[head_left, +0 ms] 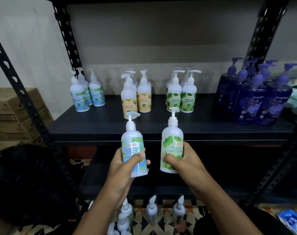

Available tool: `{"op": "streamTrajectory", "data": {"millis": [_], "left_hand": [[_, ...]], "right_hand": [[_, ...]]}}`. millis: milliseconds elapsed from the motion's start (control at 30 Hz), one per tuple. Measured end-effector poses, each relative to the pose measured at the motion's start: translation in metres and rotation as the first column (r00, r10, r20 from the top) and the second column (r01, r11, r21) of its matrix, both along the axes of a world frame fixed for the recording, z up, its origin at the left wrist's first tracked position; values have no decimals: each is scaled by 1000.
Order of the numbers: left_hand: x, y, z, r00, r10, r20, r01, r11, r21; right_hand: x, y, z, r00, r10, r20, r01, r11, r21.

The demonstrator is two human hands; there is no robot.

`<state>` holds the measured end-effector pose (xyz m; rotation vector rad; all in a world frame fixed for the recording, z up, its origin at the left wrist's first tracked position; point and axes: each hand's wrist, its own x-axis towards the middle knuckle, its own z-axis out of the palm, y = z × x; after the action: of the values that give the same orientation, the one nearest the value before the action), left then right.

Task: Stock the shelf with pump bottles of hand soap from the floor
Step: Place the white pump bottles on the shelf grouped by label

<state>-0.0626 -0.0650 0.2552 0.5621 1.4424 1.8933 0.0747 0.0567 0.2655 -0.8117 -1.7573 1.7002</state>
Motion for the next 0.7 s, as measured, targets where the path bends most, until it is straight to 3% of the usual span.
{"op": "streamTrajectory", "data": {"millis": [267, 500, 700], "left_hand": [[2, 2, -3, 996, -1, -84, 2, 1000, 8], [5, 16, 4, 989, -5, -147, 1, 999, -32], [-13, 54, 40, 945, 64, -320, -64, 998, 10]], "right_hand": [[6, 0, 4, 996, -31, -81, 31, 999, 5], [9, 10, 7, 998, -47, -45, 50, 997, 55], [-8, 37, 36, 990, -120, -76, 127, 987, 99]]}}
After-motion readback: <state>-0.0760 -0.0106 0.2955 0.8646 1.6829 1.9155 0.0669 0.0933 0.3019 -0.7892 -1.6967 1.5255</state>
